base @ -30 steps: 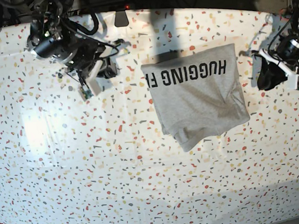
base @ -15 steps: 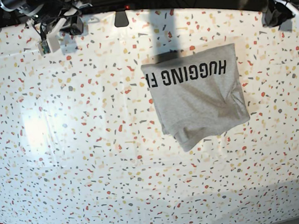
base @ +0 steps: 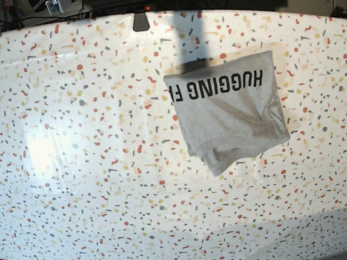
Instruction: Fold the T-shirt properly
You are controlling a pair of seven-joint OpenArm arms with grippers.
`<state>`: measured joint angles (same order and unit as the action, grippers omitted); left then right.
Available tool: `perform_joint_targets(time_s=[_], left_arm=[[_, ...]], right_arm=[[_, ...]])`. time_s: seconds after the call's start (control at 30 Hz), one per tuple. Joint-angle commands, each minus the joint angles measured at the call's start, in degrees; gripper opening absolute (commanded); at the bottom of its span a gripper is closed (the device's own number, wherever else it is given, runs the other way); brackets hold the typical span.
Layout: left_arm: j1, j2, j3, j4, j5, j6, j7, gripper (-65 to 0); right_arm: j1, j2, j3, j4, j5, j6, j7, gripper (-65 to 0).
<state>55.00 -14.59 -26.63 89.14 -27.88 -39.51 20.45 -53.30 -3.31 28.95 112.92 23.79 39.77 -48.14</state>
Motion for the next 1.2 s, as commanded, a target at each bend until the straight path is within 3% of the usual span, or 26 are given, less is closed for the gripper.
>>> perform_joint_targets(time_s=[0.0,0.07,0.17,0.43,0.57,0.67,0.8,0.93,1.07,1.17], left_arm=[[0.57,-0.50,0.72,-1.75,0.85,-0.49,-1.99,-55.6],[-0.85,-0.33,2.73,-7.28,4.46,-0.49,-5.20,-55.6],[-4.46,0.72,4.61,-16.96,8.31,-0.49,-8.33,-55.5],[-17.09,5.16,5.05,-42.66,20.11,-0.33,-14.88,-55.5],[-22.45,6.19,5.03,-51.80,23.58,3.26,-17.64,-55.5],[-26.32,6.51,5.05,-56.35,25.22,7.41,-17.20,-55.5],[-31.28,7.23,5.05,-61.37,25.55,12.52,-14.34,-55.5],[-34.97,7.89,5.03,-66.38,25.53,14.40,-13.86,-55.5],[-37.90,8.24,5.03,-69.75,25.55,15.32,-13.81,-55.5],[-39.19,8.98,5.03,-71.06,26.40,16.09,-13.90,-55.5]], right_arm=[[-0.66,0.50,0.28,-1.92,-1.51,0.23,2.14,-65.0],[-0.04,1.44,0.28,-8.22,-4.90,0.23,7.08,-65.0],[2.93,4.35,0.28,-18.99,-7.41,0.23,8.76,-65.0],[17.11,16.20,0.28,-55.36,-8.94,0.23,15.93,-65.0],[24.72,21.22,0.28,-72.85,-16.74,0.23,26.05,-65.0],[30.38,23.58,0.22,-82.58,-19.50,0.23,30.03,-65.0],[37.46,23.87,-0.61,-89.59,-23.54,0.23,30.16,-65.0],[41.81,22.27,-5.57,-92.43,-25.27,0.23,29.68,-65.0],[43.52,20.02,-13.25,-92.96,-25.09,-6.56,29.83,-65.0],[43.65,19.02,-18.82,-92.96,-23.71,-9.11,30.40,-65.0]])
